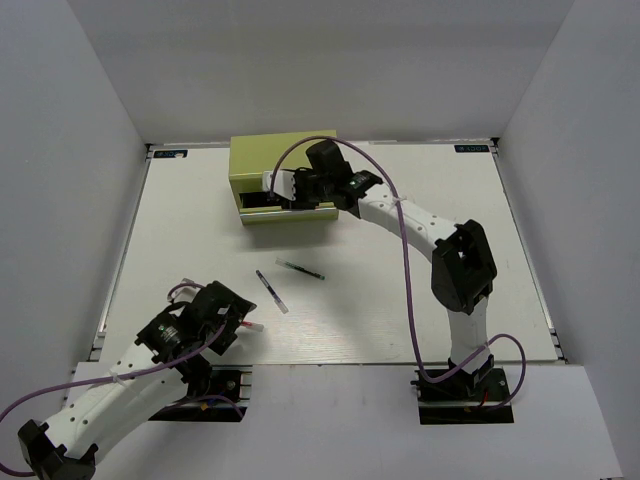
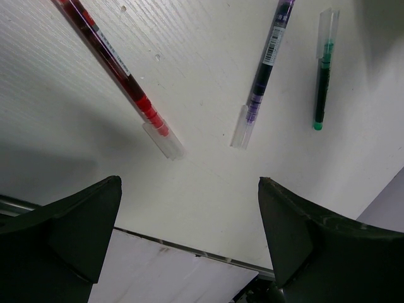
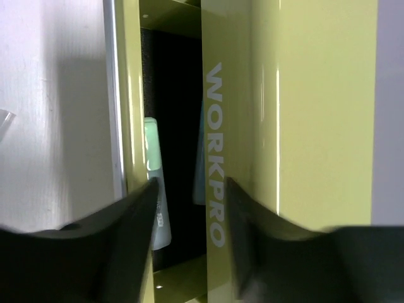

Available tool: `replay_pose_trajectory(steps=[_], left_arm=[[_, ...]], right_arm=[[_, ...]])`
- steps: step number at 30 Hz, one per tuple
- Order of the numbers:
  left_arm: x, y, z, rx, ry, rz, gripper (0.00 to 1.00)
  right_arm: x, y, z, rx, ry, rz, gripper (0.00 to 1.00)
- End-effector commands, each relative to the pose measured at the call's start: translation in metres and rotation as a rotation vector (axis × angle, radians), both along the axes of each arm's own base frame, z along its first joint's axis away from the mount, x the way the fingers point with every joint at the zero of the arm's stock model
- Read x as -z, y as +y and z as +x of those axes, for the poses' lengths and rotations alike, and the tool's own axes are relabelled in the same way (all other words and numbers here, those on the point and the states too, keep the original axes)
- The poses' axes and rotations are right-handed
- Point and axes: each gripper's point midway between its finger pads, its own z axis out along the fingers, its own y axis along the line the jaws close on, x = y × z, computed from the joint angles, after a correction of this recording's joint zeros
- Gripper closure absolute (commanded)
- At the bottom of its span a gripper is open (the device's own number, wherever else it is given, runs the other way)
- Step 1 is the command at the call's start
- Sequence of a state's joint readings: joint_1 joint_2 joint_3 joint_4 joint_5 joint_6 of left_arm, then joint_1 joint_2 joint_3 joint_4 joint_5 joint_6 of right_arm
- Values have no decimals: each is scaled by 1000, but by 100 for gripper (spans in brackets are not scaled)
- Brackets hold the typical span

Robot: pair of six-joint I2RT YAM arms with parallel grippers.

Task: Sort the stationery into containers
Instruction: Place the stationery into the container, then close the drawer

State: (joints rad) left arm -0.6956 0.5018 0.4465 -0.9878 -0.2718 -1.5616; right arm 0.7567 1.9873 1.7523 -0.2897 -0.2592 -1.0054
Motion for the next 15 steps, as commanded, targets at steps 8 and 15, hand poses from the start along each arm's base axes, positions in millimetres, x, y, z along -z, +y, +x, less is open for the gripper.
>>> replay_pose_trajectory(steps=[8, 15], left_arm=[[2, -2, 3, -10, -12, -18, 0], [5, -2, 3, -10, 3, -5, 0]], right_arm=[[-29, -7, -72, -262, 206, 58, 100], [4, -10, -90, -349, 315, -55, 100]])
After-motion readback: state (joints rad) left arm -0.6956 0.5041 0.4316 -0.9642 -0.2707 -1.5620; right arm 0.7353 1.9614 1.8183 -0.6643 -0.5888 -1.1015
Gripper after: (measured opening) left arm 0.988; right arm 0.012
